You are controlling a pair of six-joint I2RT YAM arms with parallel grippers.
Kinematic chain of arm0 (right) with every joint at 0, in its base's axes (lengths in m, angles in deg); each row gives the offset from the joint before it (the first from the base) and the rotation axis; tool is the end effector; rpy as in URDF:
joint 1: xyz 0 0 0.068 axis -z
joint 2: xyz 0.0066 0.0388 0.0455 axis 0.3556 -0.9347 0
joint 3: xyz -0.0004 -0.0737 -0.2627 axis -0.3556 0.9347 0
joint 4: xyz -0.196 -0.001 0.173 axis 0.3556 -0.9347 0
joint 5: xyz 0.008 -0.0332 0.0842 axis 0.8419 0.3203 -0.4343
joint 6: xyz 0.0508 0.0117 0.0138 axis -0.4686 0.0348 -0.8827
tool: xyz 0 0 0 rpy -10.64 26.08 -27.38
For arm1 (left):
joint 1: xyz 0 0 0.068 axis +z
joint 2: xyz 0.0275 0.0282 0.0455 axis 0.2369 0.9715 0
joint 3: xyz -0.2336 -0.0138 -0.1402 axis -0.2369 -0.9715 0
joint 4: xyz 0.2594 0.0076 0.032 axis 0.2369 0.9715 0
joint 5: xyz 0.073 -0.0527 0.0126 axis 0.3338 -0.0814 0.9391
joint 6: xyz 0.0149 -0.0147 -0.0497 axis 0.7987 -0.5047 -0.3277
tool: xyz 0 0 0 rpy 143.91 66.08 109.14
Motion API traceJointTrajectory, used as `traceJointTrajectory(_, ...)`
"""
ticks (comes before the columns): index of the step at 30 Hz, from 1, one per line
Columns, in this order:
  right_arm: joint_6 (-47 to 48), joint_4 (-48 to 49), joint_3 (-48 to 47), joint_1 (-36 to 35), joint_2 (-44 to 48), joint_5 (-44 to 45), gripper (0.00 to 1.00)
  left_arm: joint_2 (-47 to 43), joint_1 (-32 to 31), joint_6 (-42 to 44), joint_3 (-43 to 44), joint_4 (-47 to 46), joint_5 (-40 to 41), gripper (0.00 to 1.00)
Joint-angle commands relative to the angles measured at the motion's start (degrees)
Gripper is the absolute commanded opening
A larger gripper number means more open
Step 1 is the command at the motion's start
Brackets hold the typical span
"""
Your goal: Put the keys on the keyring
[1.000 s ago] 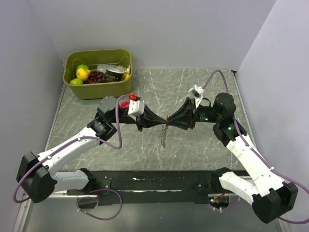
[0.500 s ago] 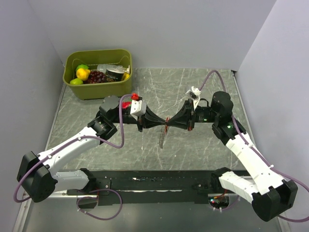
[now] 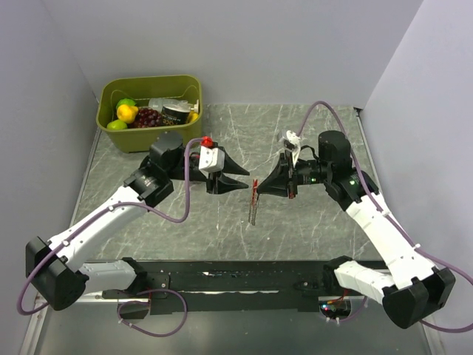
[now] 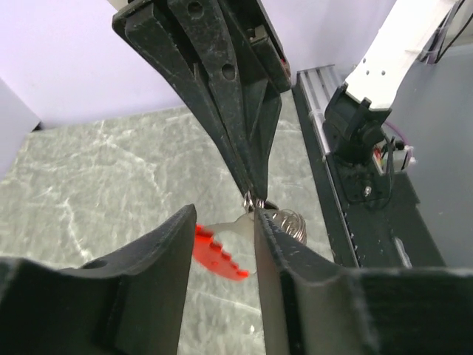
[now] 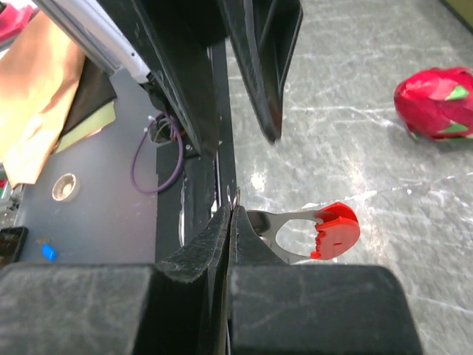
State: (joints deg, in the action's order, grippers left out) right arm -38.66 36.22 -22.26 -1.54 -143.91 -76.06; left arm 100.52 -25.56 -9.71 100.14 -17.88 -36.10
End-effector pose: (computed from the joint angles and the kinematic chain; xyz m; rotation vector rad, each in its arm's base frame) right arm 0.1852 0.1110 0.3746 -1.1502 1.5367 1.2875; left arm 0.1897 -0.1920 0.3850 1.3360 1.0809 -1.1171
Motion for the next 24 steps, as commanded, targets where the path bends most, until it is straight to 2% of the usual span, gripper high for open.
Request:
traceJointTrajectory(1, 7.67, -8.21, -6.26, -0.92, -2.45, 0.59, 0.0, 1.07, 1.56, 9.68, 7.46, 14.16, -2.1, 0.45)
traceJointTrajectory(6, 10.84, -14.62, -10.47, -4.95, -7.1, 5.77, 0.0, 4.67, 1.82, 16.98, 12.92, 28.31, -1.57, 0.48)
traceJointTrajectory(9, 11.99, -16.65, -12.24, -6.89, -9.39, 8.85, 0.0, 6.52, 1.82, 18.48, 14.59, 31.75, -1.66, 0.48)
traceJointTrajectory(15, 11.81, -15.78, -12.33, -7.43, -9.67, 9.73, 0.0, 7.76, 1.82, 19.8, 14.42, 33.52, -1.3, 0.48)
traceJointTrajectory(24, 10.94, -14.55, -11.63, -7.6, -9.4, 9.38, 0.0, 8.81, 1.65, 18.93, 13.63, 31.5, -2.62, 0.43)
